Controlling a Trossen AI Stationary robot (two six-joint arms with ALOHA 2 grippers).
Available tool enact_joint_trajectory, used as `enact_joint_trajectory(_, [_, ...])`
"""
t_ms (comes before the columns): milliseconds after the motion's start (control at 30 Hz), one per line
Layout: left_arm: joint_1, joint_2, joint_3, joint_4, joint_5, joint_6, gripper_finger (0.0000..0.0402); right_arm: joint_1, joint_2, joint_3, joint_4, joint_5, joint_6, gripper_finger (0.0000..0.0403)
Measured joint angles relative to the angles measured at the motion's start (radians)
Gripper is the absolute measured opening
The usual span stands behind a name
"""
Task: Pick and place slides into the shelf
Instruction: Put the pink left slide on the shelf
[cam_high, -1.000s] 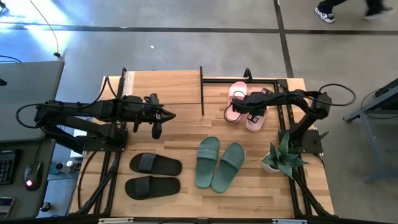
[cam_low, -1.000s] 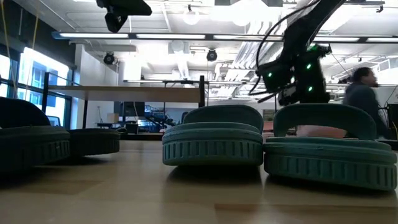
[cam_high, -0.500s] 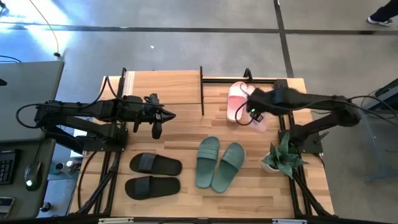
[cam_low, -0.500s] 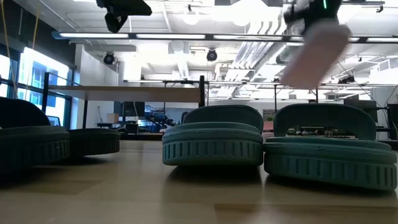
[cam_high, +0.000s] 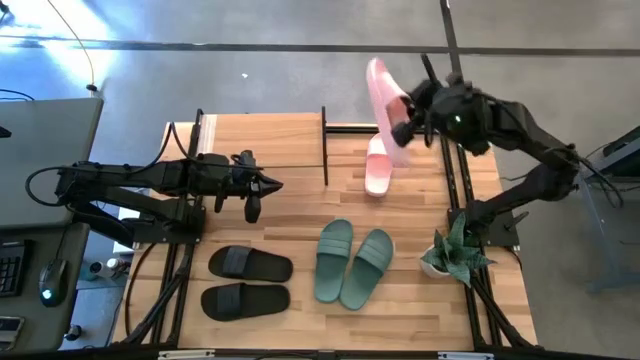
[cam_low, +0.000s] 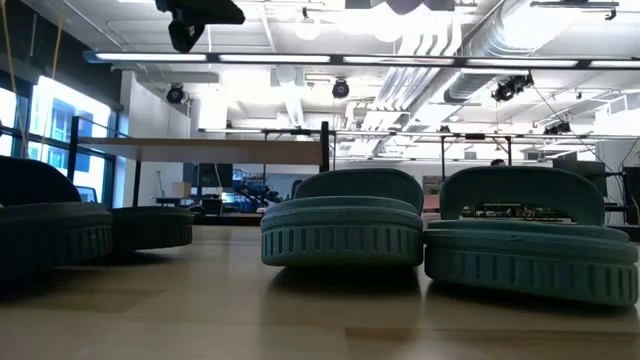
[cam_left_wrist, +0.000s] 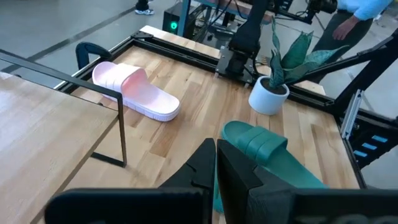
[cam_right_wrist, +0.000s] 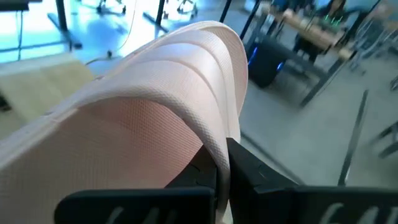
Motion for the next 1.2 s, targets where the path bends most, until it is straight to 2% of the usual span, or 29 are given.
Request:
enact_joint_trajectory(167, [0.000, 0.000, 0.000, 0.004, -0.027, -0.044, 0.0005, -0.033, 0.168, 0.158, 0.026, -0.001, -0.166, 0.0000])
enact_joint_trajectory(433, [0.000, -0.021, 0.000, 0.006, -0.027, -0.062, 0.0005, -0.093, 0.465, 0.434, 0.027, -0.029, -0.325, 0.0000])
enact_joint_trajectory(567, [0.000, -0.058, 0.000, -0.007, -0.027, -0.052, 0.0005, -0.113, 0.535, 0.384, 0.136, -0.020, -0.402, 0.0000])
enact_joint_trajectory(767, [0.000, -0.116, 0.000, -0.010, -0.027, -0.034, 0.0005, -0.142, 0.674, 0.381, 0.156, -0.041, -0.404, 0.0000])
enact_joint_trajectory(1067, [0.000, -0.128, 0.000, -0.029, -0.027, -0.034, 0.0005, -0.138, 0.823, 0.381, 0.265, -0.147, -0.423, 0.0000])
enact_joint_trajectory(1200, [0.000, -0.127, 0.000, -0.032, -0.027, -0.042, 0.0005, -0.133, 0.867, 0.381, 0.357, -0.118, -0.445, 0.0000])
